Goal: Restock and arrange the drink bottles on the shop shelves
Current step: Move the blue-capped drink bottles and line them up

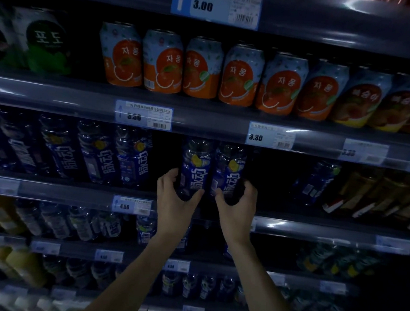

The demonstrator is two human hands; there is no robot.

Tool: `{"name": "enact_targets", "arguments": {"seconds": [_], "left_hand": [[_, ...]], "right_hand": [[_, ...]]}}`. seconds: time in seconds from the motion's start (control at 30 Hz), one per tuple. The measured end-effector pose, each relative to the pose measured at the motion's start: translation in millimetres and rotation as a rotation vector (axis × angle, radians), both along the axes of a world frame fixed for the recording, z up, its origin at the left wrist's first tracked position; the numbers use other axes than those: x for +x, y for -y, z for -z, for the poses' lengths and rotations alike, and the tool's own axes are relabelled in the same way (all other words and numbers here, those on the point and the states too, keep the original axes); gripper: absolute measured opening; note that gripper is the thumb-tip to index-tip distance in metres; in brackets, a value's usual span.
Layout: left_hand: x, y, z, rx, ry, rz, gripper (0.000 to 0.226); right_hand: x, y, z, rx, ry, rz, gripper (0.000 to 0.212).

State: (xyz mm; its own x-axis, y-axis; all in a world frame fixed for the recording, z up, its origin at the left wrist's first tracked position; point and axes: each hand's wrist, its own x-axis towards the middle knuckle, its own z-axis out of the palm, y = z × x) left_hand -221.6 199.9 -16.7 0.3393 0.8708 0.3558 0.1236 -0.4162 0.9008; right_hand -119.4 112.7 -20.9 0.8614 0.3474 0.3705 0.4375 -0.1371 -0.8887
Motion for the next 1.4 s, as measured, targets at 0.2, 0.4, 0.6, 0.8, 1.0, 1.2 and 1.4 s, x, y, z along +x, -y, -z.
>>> {"name": "enact_targets", "arguments": {"seconds": [0.2, 0.4, 0.6, 0.8, 1.0, 1.2, 1.4], "left_hand": [[8, 29, 5, 0.095, -0.005, -0.006, 0.056], [29, 70, 13, 0.110, -0.017, 0.026, 0.054], [65, 110, 14, 0.053, -0.050, 0.144, 0.052], [102, 125, 15, 0.213, -0.245, 0.224, 0.057], [114, 129, 20, 0.462, -0.395, 0.150, 0.055], [115, 130, 25, 0.515, -0.405, 0.108, 0.048], [117, 130, 24, 0.474, -0.395, 0.109, 0.048]], "right_hand": [[17, 23, -3, 0.044, 0.020, 0.043, 0.054], [51, 56, -8, 0.062, 0.071, 0.168, 0.048], [88, 88, -14, 0.049, 0.074, 0.251, 0.054], [123, 108, -22, 0.066, 0.125, 0.289, 0.057], [143, 109, -18, 0.079, 0.070, 0.275, 0.060], [160, 103, -14, 0.184, -0.055, 0.246, 0.065], [163, 102, -17, 0.175, -0.072, 0.280, 0.068]]}}
